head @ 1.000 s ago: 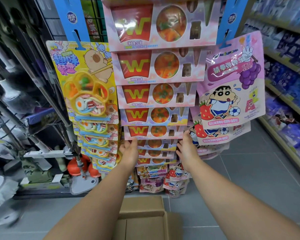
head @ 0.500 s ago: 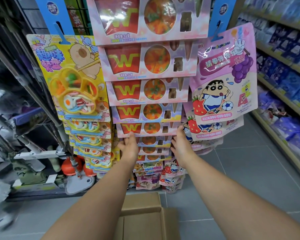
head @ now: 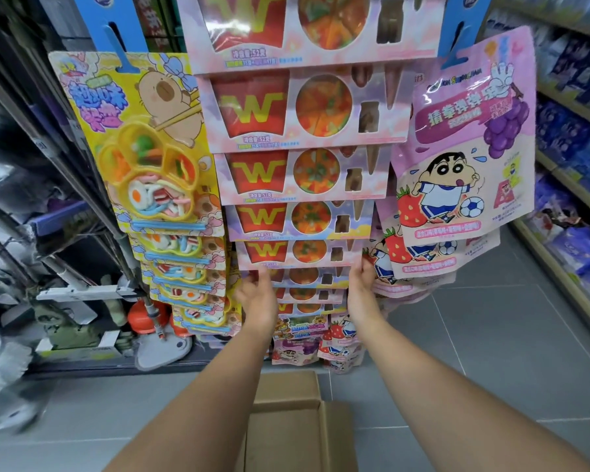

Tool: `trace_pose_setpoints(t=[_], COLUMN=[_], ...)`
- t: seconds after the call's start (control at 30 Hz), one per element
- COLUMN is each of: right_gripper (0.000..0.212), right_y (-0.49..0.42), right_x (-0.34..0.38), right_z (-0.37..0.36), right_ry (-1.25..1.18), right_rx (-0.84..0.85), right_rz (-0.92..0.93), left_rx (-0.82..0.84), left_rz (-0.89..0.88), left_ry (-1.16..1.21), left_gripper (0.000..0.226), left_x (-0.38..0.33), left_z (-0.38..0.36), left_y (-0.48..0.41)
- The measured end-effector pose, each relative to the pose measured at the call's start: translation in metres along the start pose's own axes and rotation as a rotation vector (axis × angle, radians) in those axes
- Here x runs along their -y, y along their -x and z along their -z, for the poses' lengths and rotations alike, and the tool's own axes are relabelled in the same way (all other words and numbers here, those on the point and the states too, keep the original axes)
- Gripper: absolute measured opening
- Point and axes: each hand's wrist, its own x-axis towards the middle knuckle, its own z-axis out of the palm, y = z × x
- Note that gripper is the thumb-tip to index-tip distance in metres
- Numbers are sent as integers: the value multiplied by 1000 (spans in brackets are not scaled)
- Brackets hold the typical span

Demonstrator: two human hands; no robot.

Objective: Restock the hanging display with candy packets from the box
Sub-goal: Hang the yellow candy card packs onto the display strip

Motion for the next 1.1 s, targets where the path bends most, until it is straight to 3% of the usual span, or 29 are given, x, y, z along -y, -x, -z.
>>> trace_pose_setpoints(t=[0.07,0.2,0.3,0.37,0.47,0.53,0.6,0.8,0.9,1.0,1.1], right_gripper=[45,55,61,71,86,79,73,97,121,109,103], right_y=[5,-5,-20,-31,-43,-42,-40,-45,-50,-50,-46], right_x=[-16,-39,-46,-51,-59,-57,-57,-65,-71,-70,-64], right_z=[-5,-10,-11,-15,-18,-19,-17,-12,-13,-14,-14], right_ry=[69,68,-10,-92,-171,-183,-192,-183,-184,-180,-152], right_rx=[0,-3,-11,-15,-29,-41,-37,-69,-59,-29,-45], right_rz=[-3,-51,-140,-223,-274,-289,-287,-287,-356,-393,-415], left_rx=[-18,72,137,138,120,102,97,156,173,211,241], left_rz=[65,169,205,208,204,198,212,199,137,176,199], left_ry=[76,171,236,265,313,295,199,116,160,244,219], left_gripper=[60,98,60,55,86,110,119,111,85,68,71], left_x=[15,51,30,27,44,77,106,105,43,30,33], left_z=[1,-1,5,6,1,-9,-13,-2,14,17,17], left_y=[-2,-38,-23,-26,-52,-89,-113,-97,-36,-27,-34])
